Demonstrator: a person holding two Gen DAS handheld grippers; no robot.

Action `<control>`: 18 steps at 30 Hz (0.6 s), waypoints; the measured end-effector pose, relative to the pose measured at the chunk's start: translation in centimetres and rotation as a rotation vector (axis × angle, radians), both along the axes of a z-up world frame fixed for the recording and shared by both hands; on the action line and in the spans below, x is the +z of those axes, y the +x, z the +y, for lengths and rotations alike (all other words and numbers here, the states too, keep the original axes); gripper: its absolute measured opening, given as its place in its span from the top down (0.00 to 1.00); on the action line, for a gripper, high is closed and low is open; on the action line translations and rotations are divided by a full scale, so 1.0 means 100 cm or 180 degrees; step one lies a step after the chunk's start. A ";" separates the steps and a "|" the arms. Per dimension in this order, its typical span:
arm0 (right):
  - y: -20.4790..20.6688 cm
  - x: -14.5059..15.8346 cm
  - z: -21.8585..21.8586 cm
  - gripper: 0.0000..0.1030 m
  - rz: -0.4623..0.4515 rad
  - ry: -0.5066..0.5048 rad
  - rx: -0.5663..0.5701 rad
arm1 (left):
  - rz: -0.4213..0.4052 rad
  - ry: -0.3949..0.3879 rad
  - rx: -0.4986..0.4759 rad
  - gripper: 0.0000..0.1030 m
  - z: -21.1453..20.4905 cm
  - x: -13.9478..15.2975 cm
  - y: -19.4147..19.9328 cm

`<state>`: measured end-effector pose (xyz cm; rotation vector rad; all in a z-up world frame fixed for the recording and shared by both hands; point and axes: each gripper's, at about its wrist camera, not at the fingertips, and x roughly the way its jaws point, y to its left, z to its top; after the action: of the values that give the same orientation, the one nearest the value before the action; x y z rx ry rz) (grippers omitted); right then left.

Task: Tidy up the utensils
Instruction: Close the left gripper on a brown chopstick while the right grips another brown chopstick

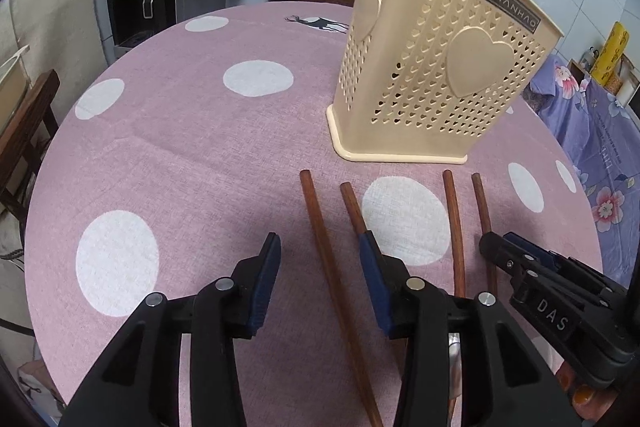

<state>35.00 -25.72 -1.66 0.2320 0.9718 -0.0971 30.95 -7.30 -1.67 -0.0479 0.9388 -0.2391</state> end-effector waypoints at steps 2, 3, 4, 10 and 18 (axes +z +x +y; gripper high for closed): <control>0.004 0.000 0.003 0.76 0.0003 -0.0062 -0.0009 | 0.0001 0.0047 0.0015 0.67 -0.004 -0.003 0.002; 0.007 -0.001 0.004 0.77 0.0001 -0.0101 -0.0025 | -0.0035 0.0093 0.0028 0.70 -0.006 -0.003 0.003; 0.009 -0.001 0.004 0.80 -0.0002 -0.0122 -0.0042 | -0.0068 0.0156 0.0035 0.74 -0.009 -0.003 0.004; 0.024 -0.002 0.000 0.91 -0.0018 -0.0147 -0.0161 | -0.0124 0.0334 0.0060 0.86 -0.014 -0.004 0.014; 0.034 -0.003 -0.005 0.92 -0.0090 -0.0038 -0.0264 | -0.0159 0.0337 0.0102 0.91 -0.013 -0.004 0.024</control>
<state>38.35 -26.23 -1.99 0.2620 0.9333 -0.1752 33.35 -8.59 -2.11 0.0403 0.8989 -0.1602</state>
